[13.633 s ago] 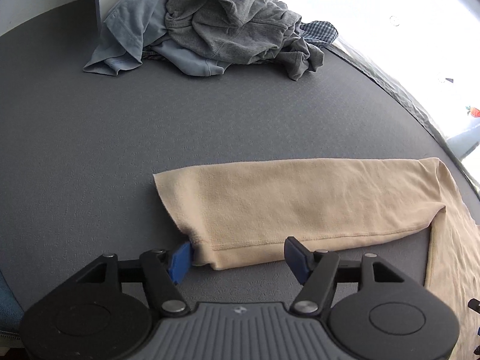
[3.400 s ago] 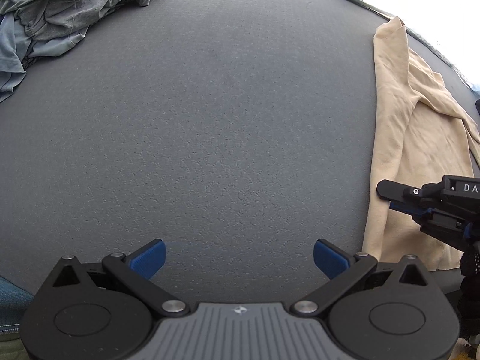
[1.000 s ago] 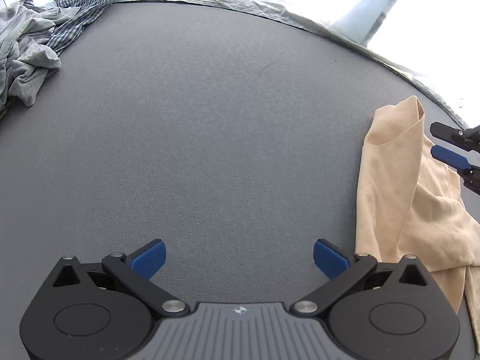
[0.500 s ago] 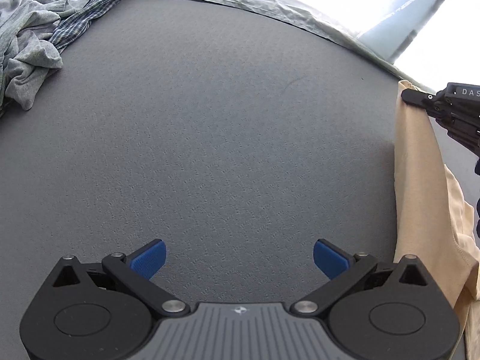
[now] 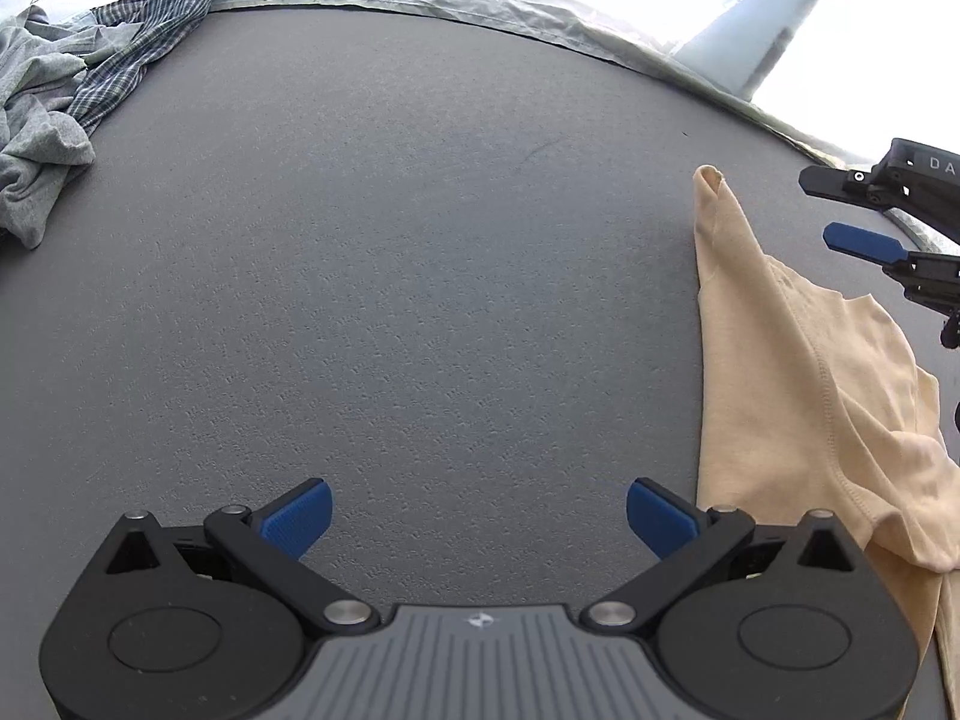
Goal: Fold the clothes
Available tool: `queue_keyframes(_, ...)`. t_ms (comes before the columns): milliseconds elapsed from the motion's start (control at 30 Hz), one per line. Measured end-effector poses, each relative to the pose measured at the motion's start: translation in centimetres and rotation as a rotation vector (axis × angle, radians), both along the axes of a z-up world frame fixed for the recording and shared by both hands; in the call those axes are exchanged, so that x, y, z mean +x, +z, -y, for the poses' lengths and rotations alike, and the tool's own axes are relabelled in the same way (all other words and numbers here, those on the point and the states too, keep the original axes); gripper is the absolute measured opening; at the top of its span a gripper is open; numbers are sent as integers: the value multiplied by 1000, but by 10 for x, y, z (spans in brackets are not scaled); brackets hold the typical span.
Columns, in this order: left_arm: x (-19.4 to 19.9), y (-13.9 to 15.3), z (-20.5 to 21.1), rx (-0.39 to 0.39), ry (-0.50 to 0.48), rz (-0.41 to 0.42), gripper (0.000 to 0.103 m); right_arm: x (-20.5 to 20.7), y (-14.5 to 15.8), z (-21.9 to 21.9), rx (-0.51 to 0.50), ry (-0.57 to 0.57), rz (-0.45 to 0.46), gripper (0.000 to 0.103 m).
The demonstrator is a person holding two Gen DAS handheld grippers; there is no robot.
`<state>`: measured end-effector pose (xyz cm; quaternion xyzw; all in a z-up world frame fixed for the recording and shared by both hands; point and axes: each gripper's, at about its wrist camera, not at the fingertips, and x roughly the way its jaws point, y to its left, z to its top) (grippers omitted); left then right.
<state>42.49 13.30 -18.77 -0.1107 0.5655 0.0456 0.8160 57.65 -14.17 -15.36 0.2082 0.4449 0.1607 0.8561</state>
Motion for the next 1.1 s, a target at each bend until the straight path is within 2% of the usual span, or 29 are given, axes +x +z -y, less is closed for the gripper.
queue_keyframes(100,-4,4,14,-5,-31,1,103,-20,5,42,-13,-86,16,54)
queue_keyframes(267,-17,0,44,8,-95,-40,103,-70,-4,123,-88,-281,0,56)
queue_keyframes(433,-21,-12,68,36,-157,-94,103,-110,-18,191,-213,-462,-23,57)
queue_keyframes(633,-19,-29,87,91,-198,-158,103,-152,-34,264,-369,-665,-48,68)
queue_keyframes(767,-18,-31,92,101,-203,-161,103,-160,-42,285,-428,-699,-53,73)
queue_keyframes(833,-18,-31,92,98,-201,-168,103,-160,-47,291,-420,-695,-54,74)
queue_keyframes(867,-18,-32,92,98,-200,-170,103,-159,-48,291,-410,-691,-47,80)
queue_keyframes(933,-20,-33,92,100,-199,-168,103,-157,-49,288,-397,-680,-29,81)
queue_keyframes(1000,-22,-33,93,100,-198,-165,103,-155,-48,281,-427,-655,-20,72)
queue_keyframes(1033,-23,-34,93,101,-197,-163,103,-153,-48,275,-463,-631,-16,54)
queue_keyframes(1100,-24,-34,93,101,-198,-162,103,-161,-32,274,-464,-651,40,20)
